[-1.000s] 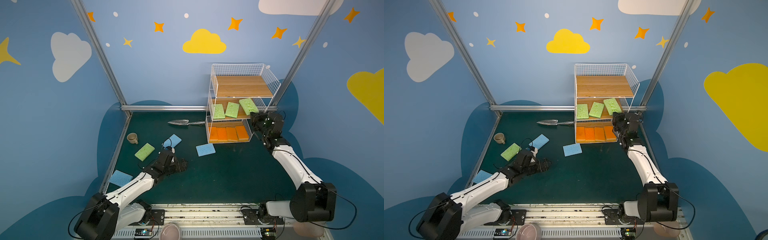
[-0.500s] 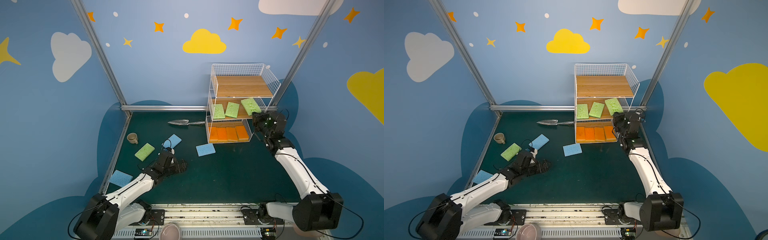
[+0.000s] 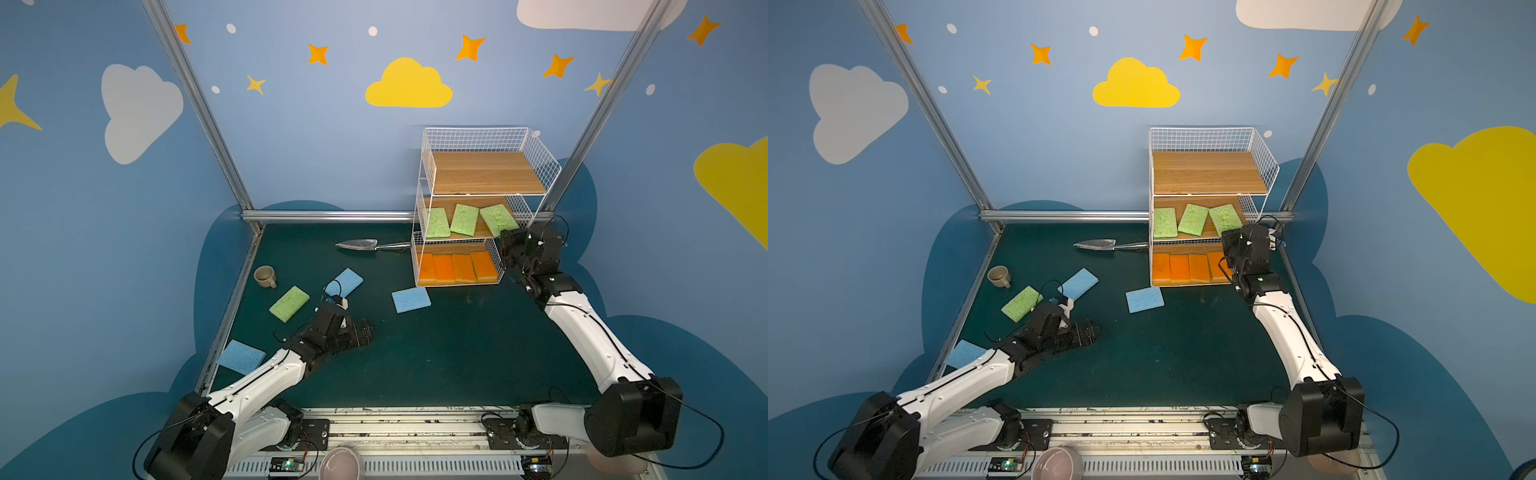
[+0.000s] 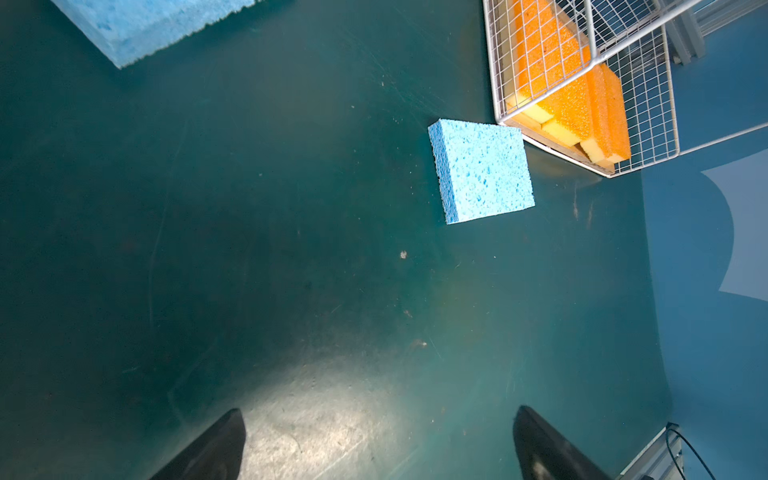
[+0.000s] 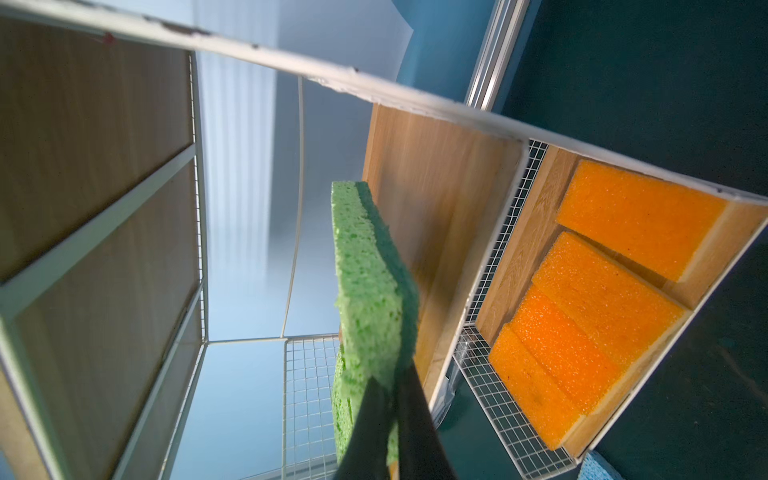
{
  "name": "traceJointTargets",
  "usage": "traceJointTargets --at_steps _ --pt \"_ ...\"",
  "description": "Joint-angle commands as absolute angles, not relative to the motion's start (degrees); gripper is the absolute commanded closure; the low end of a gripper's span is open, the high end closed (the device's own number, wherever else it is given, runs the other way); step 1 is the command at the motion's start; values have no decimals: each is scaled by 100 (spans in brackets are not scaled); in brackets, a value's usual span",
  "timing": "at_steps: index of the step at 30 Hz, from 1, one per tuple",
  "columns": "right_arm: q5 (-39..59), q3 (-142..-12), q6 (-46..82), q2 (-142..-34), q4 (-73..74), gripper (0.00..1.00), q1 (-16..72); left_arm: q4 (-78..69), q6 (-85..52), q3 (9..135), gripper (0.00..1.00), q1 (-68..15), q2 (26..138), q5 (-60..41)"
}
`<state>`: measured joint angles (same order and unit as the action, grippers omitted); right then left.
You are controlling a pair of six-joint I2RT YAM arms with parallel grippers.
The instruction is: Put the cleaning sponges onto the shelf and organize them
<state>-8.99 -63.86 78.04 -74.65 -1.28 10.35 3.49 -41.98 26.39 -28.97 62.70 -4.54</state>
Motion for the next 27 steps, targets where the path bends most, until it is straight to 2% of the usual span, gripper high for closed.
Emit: traceJointTargets --at_steps 1,27 --pt "-1180 -6399 7646 -7384 0 100 1042 377 -4160 2620 0 -2869 6260 -466" --pt "-716 -6905 7563 -8331 121 100 1121 397 -4148 2648 1 -2866 6318 -448"
